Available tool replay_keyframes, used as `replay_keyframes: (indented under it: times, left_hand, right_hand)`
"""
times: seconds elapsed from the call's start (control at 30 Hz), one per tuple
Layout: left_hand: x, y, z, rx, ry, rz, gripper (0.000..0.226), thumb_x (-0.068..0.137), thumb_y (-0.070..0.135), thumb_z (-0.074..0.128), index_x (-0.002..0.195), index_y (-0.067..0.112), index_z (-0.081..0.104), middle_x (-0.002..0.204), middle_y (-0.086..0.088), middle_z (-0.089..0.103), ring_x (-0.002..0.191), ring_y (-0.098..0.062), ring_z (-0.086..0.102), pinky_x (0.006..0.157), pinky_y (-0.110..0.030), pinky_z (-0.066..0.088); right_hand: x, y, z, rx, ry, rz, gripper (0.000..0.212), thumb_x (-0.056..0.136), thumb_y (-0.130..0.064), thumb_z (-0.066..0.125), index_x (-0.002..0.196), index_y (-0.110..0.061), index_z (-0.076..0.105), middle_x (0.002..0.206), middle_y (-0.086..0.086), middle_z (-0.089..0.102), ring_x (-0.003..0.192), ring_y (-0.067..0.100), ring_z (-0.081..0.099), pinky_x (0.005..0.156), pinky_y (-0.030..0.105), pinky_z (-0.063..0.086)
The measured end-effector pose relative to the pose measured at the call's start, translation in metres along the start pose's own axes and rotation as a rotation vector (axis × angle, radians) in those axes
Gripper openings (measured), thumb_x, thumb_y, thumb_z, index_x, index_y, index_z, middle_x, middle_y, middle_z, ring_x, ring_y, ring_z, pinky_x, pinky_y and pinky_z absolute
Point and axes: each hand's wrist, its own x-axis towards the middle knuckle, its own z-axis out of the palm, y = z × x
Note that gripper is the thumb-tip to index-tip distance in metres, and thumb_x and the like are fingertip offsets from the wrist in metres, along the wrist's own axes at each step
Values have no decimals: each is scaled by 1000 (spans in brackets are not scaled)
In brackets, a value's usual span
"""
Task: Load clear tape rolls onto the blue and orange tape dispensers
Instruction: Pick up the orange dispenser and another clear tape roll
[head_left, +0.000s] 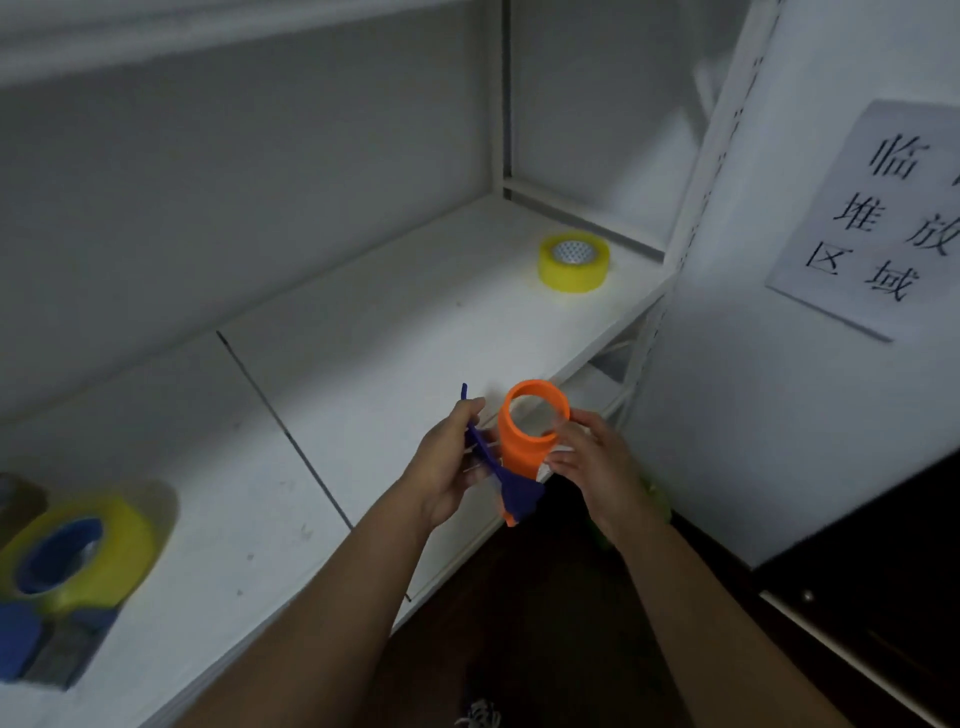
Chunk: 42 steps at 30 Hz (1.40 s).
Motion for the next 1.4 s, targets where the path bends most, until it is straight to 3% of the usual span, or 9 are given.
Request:
replay_keyframes:
  times: [0.13, 0.3, 0.53, 0.83, 1.03, 1.3, 1.4]
  left_hand:
    - [32, 28, 3, -22, -53, 12, 27, 88, 38, 62, 96, 13, 55, 87, -8, 64, 77, -21, 63, 72, -34, 55]
    - [63, 53, 14, -52, -120, -13, 25, 88, 34, 64, 96, 12, 55, 89, -11, 64, 73, -23, 64, 63, -33, 55]
    - [102, 73, 42, -55, -161, -28, 22, 88, 33, 65, 92, 13, 56, 94, -13, 64, 79, -26, 64, 69, -36, 56]
    - [156, 79, 99, -63, -17, 30, 27, 87, 38, 63, 96, 13, 57, 93, -11, 66, 79, -26, 63, 73, -35, 53]
    - [187, 85, 157, -56, 129, 48, 34, 87, 39, 63, 105, 11, 57, 106, -15, 67, 89, -29, 62, 70, -35, 51]
    - [202, 81, 192, -89, 253, 80, 37, 89, 42, 60, 108, 11, 57, 106, -14, 70, 101, -31, 64, 76, -37, 52]
    - [211, 87, 191, -95, 263, 112, 37, 88, 43, 61, 106, 11, 57, 104, -15, 72, 102, -32, 66, 81, -39, 53]
  right_hand:
    - [33, -20, 11, -36, 51, -41, 19, 86, -22, 69, 104, -16, 64, 93, 11, 70, 77, 23, 67, 71, 32, 53]
    - [57, -38, 11, -177, 73, -80, 28, 90, -34, 64, 114, -20, 62, 100, 6, 72, 84, 23, 69, 76, 34, 54]
    - [97, -63, -3, -183, 120, -87, 26, 94, -31, 58, 114, -14, 62, 99, 12, 71, 84, 28, 69, 80, 39, 55]
    - [179, -81, -44, -117, 36, -26, 30, 93, -30, 59, 117, -12, 60, 105, 16, 69, 80, 28, 69, 74, 34, 52]
    - [237, -111, -88, -104, -96, 22, 28, 96, -29, 55, 117, -12, 57, 92, 11, 69, 75, 23, 69, 63, 26, 53]
    - [294, -117, -108, -220, -255, 65, 29, 90, -43, 60, 112, -24, 56, 88, 7, 73, 72, 20, 71, 69, 35, 54]
    - [308, -124, -107, -202, -275, 61, 26, 96, -43, 49, 108, -21, 56, 83, 8, 71, 70, 21, 70, 70, 36, 53]
